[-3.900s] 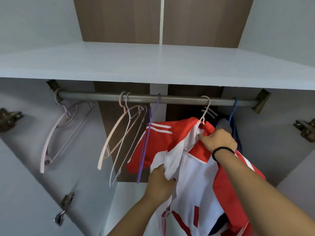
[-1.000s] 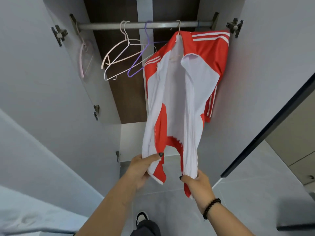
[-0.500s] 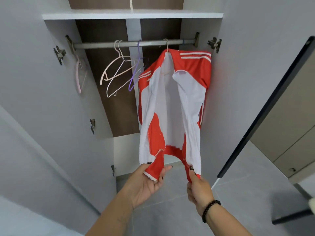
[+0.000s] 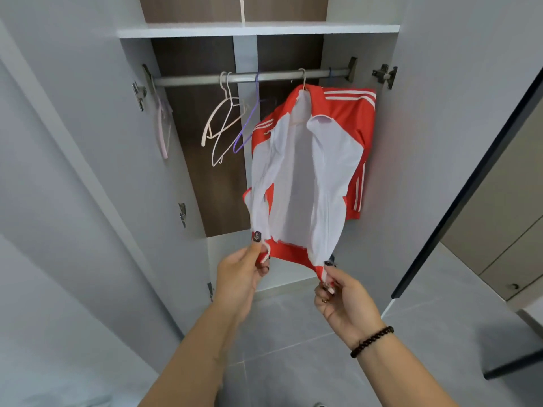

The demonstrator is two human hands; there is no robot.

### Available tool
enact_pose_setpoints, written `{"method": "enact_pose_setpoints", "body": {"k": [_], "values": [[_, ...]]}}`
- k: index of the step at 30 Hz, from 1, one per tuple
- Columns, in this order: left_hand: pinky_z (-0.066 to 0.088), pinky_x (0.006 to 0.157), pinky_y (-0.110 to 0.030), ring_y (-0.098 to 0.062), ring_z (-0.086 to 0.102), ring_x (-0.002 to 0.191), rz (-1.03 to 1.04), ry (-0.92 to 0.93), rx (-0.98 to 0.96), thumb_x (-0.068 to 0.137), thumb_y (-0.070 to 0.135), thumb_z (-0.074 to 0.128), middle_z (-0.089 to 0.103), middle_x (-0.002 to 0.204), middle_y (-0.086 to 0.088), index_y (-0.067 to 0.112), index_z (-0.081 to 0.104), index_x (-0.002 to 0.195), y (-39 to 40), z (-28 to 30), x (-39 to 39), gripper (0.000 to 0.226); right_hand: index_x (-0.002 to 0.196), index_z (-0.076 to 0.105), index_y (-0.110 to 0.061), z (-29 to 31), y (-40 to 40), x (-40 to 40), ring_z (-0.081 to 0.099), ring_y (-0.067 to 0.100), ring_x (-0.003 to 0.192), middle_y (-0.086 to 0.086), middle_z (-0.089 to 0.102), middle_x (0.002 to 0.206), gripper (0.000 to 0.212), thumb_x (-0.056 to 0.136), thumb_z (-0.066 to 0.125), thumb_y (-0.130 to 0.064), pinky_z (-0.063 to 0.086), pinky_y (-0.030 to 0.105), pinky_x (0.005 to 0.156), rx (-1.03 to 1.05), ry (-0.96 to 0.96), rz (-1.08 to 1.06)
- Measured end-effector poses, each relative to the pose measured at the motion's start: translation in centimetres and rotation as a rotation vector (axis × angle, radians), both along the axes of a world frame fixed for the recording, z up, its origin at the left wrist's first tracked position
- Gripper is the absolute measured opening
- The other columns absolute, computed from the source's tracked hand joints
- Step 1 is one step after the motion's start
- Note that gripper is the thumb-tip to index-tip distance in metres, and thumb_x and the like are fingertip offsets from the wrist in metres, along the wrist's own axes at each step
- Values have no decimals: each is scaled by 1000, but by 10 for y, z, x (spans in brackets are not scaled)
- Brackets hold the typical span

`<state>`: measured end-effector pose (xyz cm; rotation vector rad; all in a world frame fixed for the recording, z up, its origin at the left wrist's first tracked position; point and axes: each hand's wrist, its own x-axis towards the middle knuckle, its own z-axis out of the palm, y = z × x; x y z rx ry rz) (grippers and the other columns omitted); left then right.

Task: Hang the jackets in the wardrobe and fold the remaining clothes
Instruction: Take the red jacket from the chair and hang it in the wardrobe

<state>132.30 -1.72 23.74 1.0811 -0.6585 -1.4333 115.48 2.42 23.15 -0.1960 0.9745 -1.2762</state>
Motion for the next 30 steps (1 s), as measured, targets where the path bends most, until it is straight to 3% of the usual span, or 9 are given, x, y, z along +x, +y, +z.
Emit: {"method": "enact_pose_setpoints", "body": {"k": [4, 8, 11, 14, 17, 22, 30], "values": [[52, 64, -18, -8, 65, 68, -87, -40, -81, 74, 26, 74, 74, 81, -4, 15, 80, 83, 5, 17, 1, 15, 65, 72, -6, 14, 2, 8, 65, 16, 55, 7, 62, 62, 11, 68, 74, -16, 51, 19, 45, -38, 19, 36], [53, 65, -17, -10, 68, 75, -130, -22, -50, 79, 11, 72, 76, 93, -8, 19, 80, 86, 14, 19, -3, 14, 71, 78, -5, 18, 7, 4, 72, 19, 69, 13, 70, 74, 9, 66, 72, -10, 54, 18, 51, -86, 50, 36], [54, 64, -19, -9, 69, 74, -137, -6, -36, 83, 3, 68, 76, 93, -7, 25, 80, 83, 20, 25, -3, 25, 81, 78, -3, 19, 13, 3, 73, 23, 79, 17, 73, 86, 17, 67, 69, -3, 56, 19, 56, -124, 46, 38], [51, 68, -22, -8, 70, 74, -145, -76, -39, 67, 22, 75, 77, 90, -3, 34, 79, 83, 30, 35, -7, 20, 84, 79, -9, 22, 19, 7, 72, 18, 76, 13, 74, 87, 22, 66, 68, -2, 54, 19, 55, -175, 108, 46], [50, 67, -21, -10, 68, 72, -95, -69, -65, 56, 28, 77, 76, 86, -6, 30, 80, 81, 36, 42, -17, 25, 83, 79, -14, 26, 22, 12, 67, 12, 68, 10, 74, 81, 23, 65, 69, -3, 51, 18, 55, -236, 158, 34], [54, 65, -16, -14, 73, 82, 46, -44, -154, 63, 23, 78, 77, 90, -5, 23, 79, 85, 38, 46, -28, 21, 80, 79, -18, 30, 22, 16, 67, 12, 65, 11, 73, 75, 23, 62, 70, -6, 51, 18, 58, -296, 234, 5], [53, 65, -11, -10, 73, 85, 79, -63, -167, 64, 25, 79, 77, 90, 1, 33, 79, 85, 37, 46, -37, 22, 78, 79, -16, 33, 21, 14, 70, 14, 68, 14, 74, 82, 22, 61, 71, -5, 53, 19, 59, -281, 212, -31]]}}
